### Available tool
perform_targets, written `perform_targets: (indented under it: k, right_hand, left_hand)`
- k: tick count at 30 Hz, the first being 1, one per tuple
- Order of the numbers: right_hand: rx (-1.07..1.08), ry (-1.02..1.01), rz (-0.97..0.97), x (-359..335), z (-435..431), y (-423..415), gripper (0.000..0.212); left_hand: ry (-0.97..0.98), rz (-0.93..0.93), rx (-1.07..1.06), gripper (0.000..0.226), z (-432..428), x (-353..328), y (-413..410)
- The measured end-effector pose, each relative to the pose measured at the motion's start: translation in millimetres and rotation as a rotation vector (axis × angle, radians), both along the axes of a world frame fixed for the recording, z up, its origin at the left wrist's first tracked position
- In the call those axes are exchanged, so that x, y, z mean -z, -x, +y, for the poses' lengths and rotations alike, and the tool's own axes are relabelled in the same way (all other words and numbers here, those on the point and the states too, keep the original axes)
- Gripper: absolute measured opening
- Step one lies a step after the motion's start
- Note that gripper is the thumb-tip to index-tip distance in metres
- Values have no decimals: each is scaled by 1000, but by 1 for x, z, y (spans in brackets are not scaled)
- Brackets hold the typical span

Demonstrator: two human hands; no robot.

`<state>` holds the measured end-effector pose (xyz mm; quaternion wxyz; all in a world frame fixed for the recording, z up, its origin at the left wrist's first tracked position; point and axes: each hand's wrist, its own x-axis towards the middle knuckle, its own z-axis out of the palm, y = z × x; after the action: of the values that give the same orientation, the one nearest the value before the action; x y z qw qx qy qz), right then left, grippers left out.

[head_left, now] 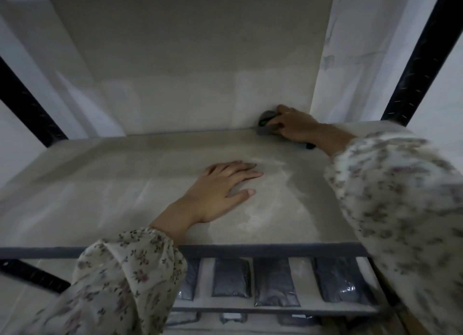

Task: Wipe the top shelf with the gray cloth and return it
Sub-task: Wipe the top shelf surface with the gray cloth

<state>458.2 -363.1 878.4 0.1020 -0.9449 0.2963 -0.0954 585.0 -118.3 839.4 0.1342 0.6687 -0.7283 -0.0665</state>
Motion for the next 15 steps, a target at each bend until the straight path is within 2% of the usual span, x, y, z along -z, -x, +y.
perform_targets:
  k: [6, 11, 15]
  right_hand:
    - [-121, -74, 9, 11, 20, 8, 30]
    - [-238, -115, -43, 12, 63, 23, 31]
    - [-266, -149, -27, 9, 99, 40, 30]
  left_hand:
    - [13, 28, 6, 44, 4, 0, 3]
    - [96, 83, 6, 40, 10, -7, 5]
    - [96, 27, 7, 43, 24, -9, 2]
